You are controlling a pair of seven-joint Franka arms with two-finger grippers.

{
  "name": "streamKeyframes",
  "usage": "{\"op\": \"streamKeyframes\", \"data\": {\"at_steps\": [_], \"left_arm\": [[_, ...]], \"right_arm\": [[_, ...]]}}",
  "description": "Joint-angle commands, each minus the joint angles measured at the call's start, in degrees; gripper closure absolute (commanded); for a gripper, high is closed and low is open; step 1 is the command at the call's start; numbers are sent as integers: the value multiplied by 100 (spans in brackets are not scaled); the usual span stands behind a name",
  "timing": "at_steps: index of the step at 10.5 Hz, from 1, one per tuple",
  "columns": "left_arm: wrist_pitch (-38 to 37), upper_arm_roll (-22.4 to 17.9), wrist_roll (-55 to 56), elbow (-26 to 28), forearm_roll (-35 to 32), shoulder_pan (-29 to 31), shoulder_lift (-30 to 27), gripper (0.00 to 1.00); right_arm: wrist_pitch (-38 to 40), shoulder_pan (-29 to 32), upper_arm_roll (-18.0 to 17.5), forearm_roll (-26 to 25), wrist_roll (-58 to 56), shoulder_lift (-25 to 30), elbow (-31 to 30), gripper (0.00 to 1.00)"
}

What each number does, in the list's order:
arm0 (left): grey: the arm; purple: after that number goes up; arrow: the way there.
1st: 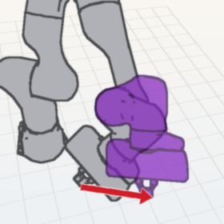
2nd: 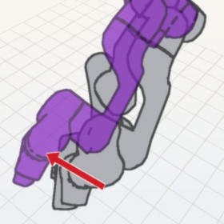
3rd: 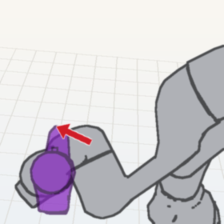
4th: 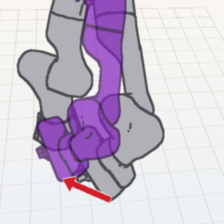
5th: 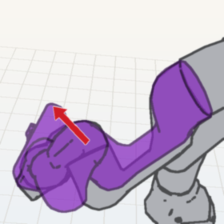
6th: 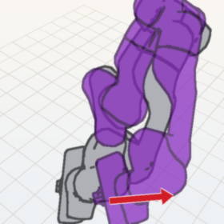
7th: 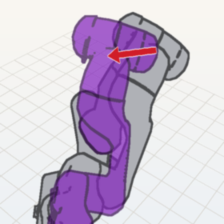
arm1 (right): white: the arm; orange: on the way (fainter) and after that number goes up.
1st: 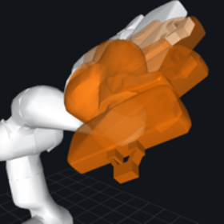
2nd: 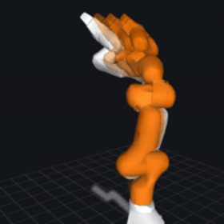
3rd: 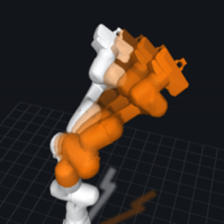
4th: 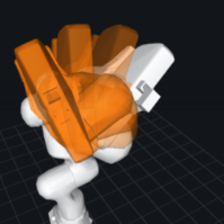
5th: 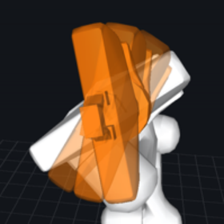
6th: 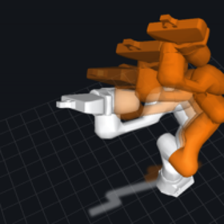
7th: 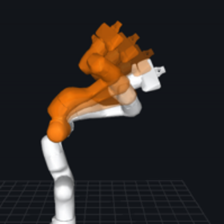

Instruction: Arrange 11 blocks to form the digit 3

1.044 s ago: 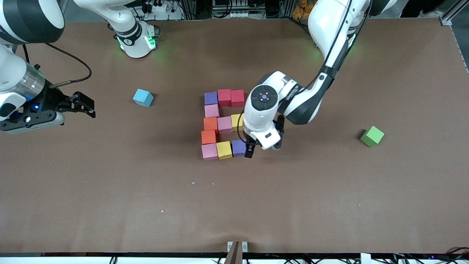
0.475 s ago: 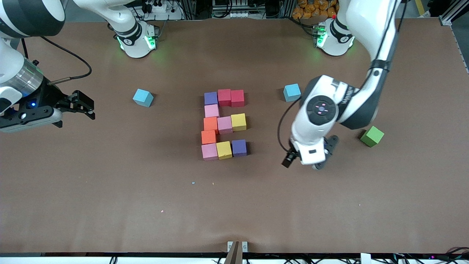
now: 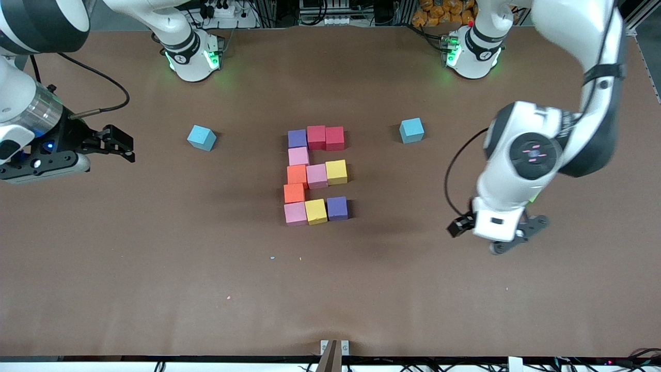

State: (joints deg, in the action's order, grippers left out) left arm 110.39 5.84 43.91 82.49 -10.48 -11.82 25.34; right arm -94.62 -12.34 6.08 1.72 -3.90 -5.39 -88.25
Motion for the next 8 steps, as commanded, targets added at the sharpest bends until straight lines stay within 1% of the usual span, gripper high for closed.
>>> {"op": "streamKeyframes", "data": {"at_steps": [1, 2, 3, 4, 5, 6, 8], "left_arm": [[-307, 75, -1361, 145, -103, 424, -520, 0], [-438, 84, -1933, 127, -42, 626, -678, 0], [-701, 119, -2356, 92, 167, 863, -828, 0], [-1025, 102, -2422, -82, 509, 1057, -968, 0], [-1463, 119, -2440, -214, 721, 1241, -978, 0], [-1772, 137, -2562, -390, 715, 1278, -987, 0], [-1960, 154, -2878, -531, 750, 1261, -1014, 0]], "right_arm": [[32, 65, -11, -40, 153, -59, 10, 0], [40, 13, -11, -40, 153, -59, 10, 0], [49, 4, -28, -32, 161, -33, 45, 0], [49, 4, -20, -40, 188, -7, 97, 0], [58, 38, -20, -40, 188, -33, 106, 0], [58, 56, -20, -40, 240, -50, 54, 0], [58, 56, -11, -49, 477, -112, 80, 0]]}}
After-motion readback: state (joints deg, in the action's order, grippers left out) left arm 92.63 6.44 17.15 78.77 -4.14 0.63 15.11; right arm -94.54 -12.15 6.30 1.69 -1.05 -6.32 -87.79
